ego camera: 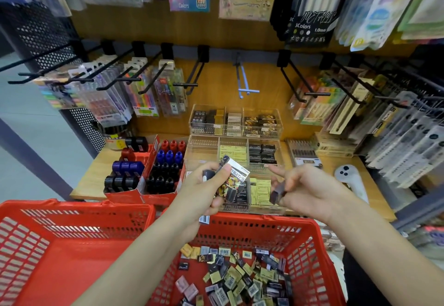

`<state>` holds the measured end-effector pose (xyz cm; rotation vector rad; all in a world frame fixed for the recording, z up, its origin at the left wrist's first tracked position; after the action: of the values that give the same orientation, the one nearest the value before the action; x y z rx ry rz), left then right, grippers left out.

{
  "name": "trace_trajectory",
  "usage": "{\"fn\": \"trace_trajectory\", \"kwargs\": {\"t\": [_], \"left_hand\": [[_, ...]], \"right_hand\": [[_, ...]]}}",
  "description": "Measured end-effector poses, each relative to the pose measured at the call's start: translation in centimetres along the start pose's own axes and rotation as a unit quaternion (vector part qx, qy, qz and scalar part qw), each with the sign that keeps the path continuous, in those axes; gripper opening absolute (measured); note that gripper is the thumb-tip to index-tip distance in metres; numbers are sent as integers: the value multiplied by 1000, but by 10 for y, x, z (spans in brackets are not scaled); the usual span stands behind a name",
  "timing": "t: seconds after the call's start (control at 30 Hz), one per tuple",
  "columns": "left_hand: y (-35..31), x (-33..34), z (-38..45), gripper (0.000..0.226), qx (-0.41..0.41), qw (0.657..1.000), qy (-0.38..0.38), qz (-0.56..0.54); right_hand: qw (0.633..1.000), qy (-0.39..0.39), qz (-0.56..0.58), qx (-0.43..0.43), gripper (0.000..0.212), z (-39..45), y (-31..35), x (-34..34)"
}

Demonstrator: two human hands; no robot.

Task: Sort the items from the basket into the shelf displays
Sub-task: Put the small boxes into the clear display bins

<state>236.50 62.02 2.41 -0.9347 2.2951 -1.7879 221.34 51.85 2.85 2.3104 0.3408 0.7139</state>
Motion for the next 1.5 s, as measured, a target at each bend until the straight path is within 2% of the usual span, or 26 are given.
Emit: {"fn": "trace_trajectory", "kwargs": {"t": [0.1, 0.2, 0.3, 0.5, 0.73, 0.9, 1.03, 1.13, 1.2, 1.27, 1.33, 1.5], "left_hand": [[0, 0, 0, 26, 6, 1000, -4, 18], [1, -1, -1, 21, 8, 1000, -7, 20], [1, 3, -2, 19, 10, 1000, 8, 25], [9, 14, -7, 23, -22, 999, 25, -15], [3, 15, -6, 18, 0, 1000, 18, -15], [5, 13, -4, 31, 13, 1000, 15, 9], [3, 12, 15, 27, 5, 1000, 16, -3], [-1, -4, 45, 31, -13, 999, -25, -20], [-5, -20, 70, 30, -22, 997, -66, -31], [-5, -34, 92, 28, -28, 994, -93, -48], [-2, -45, 109, 27, -28, 993, -103, -52], [8, -54, 136, 28, -32, 993, -98, -53]], "right_hand": [[999, 34, 10, -9, 51, -1, -3, 6], [993, 5, -48, -104, 39, -1, 7, 3], [978, -60, -51, -194, 46, -5, 19, -5], [943, -89, -117, -300, 46, -18, 22, 8], [915, -56, -247, -314, 22, -21, 18, 26], [891, -12, -332, -311, 14, -18, 18, 33], [871, -30, -392, -293, 12, 4, 33, 28], [871, -109, -390, -278, 9, 38, 61, 7], [849, -180, -416, -273, 11, 65, 84, -8], [828, -216, -445, -266, 17, 94, 105, -14], [799, -231, -487, -266, 22, 120, 123, -9], [698, -243, -611, -284, 31, 180, 155, 32]]}}
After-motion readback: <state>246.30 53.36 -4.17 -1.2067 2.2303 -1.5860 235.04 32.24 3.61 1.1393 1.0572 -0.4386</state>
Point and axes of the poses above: each hand's wrist, its own z-axis towards the middle knuckle, its own x-axis out of the palm, y = z × x, the point moved 8 cm from there along z, towards the middle knuckle, and after that the axes turned 9 degrees about -z, right-handed, at the moved point
